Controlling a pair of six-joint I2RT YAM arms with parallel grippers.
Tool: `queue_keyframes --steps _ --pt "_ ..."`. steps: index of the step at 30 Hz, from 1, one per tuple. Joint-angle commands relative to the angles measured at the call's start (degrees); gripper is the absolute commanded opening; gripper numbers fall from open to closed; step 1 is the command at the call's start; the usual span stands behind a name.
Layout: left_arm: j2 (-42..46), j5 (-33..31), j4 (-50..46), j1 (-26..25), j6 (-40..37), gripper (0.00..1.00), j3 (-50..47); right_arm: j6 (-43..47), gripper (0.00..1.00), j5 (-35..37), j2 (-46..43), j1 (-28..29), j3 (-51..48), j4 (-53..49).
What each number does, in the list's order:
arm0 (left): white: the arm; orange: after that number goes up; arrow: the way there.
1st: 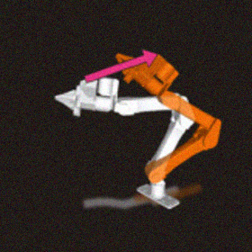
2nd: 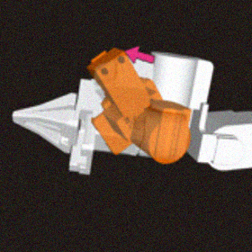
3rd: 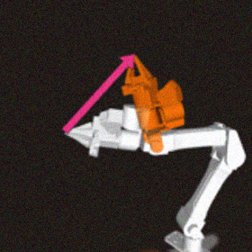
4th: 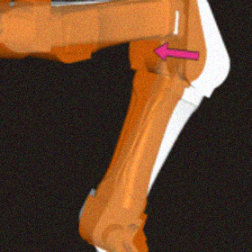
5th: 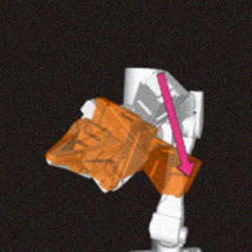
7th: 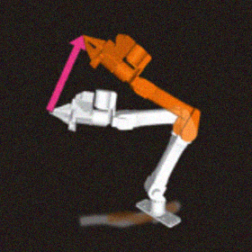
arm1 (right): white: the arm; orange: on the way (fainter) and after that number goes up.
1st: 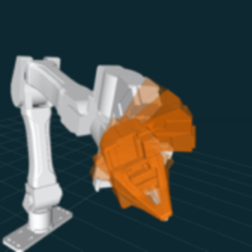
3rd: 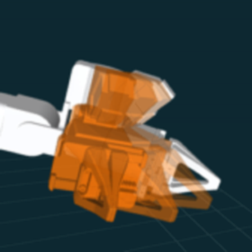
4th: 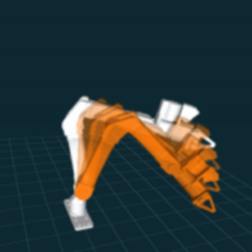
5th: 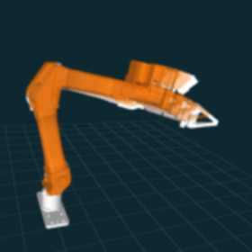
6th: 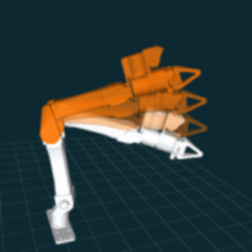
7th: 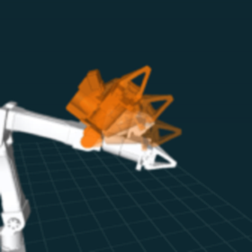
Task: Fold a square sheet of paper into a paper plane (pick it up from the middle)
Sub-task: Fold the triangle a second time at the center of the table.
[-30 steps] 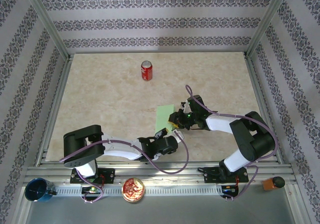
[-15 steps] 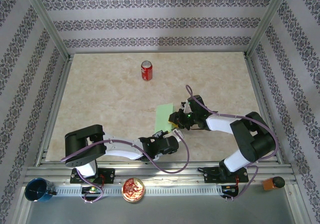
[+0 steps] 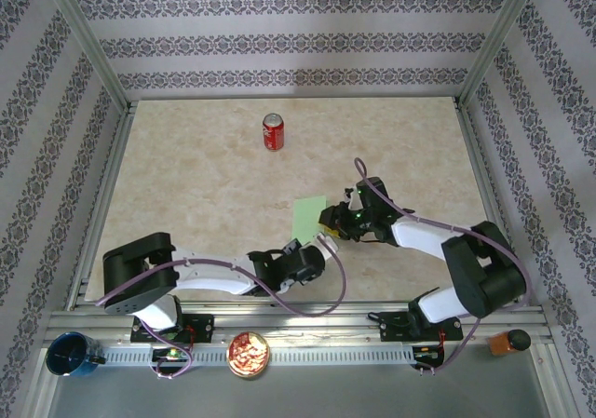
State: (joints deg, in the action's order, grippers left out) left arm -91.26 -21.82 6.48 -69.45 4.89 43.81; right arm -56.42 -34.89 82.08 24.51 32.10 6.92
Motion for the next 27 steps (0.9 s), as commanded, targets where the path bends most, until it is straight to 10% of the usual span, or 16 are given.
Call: queue_keyframes --steps 1,12,27 --pt "2.12 12.70 -1.01 4.60 5.62 0.00 -0.58 2.55 0.39 5.79 -5.62 -1.02 -2.26 -4.09" --pt "2.59 36.33 1.69 14.99 12.53 0.00 -1.54 4.29 0.40 12.86 -24.61 -1.40 -10.98 -8.76" --pt "3.00 41.27 4.57 19.79 18.41 0.00 -3.65 2.82 0.03 10.62 -19.07 8.18 -12.73 -5.51"
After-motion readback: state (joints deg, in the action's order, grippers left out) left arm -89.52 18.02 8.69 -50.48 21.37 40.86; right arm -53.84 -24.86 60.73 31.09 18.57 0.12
